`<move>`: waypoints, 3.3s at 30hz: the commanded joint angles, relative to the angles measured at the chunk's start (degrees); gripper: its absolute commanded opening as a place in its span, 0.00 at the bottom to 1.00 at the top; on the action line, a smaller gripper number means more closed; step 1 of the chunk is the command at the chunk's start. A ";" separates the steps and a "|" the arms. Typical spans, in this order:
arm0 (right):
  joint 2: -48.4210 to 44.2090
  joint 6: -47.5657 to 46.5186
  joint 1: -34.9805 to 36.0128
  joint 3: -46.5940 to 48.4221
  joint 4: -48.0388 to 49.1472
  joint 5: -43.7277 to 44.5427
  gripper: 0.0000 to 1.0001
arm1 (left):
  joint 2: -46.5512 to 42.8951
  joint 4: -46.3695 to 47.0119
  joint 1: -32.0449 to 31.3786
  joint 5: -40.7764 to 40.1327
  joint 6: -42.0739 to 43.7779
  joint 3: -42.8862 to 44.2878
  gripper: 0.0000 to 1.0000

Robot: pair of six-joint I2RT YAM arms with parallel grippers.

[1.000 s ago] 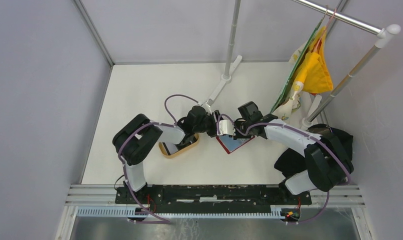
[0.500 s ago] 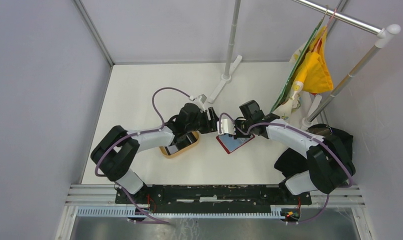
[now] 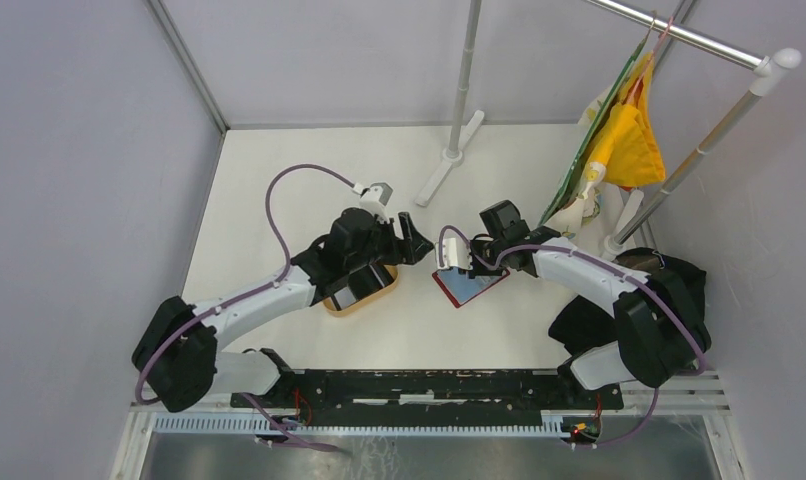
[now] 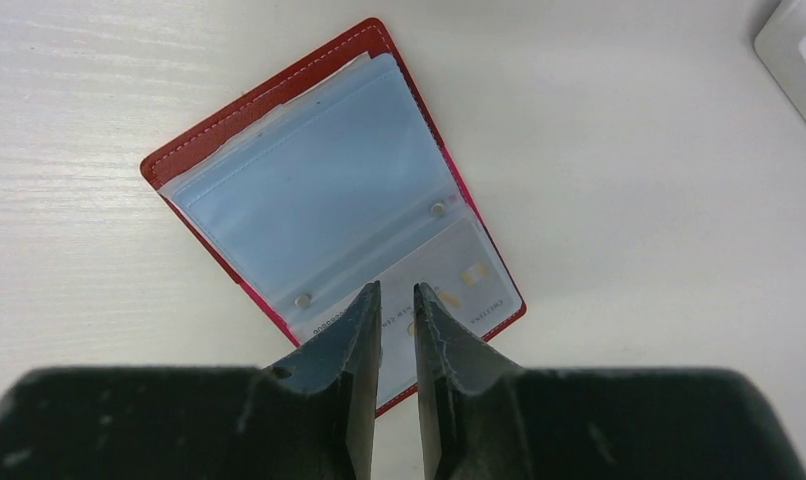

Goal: Put the credit cards into the card holder
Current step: Insert the credit card into the card holder, then pick up the credit card from the storage box.

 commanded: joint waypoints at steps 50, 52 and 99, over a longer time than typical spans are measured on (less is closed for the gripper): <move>-12.35 4.79 -0.44 0.73 4.76 -19.23 0.32 | -26.74 -25.48 -0.06 -26.70 4.82 -11.10 1.00; -12.49 5.69 -0.40 1.03 5.63 -19.62 0.33 | -27.04 -23.99 -0.06 -26.01 4.17 -12.11 1.00; 26.95 80.52 19.41 28.12 20.15 5.12 0.75 | -34.05 -30.43 2.21 -45.41 -9.85 -19.75 0.76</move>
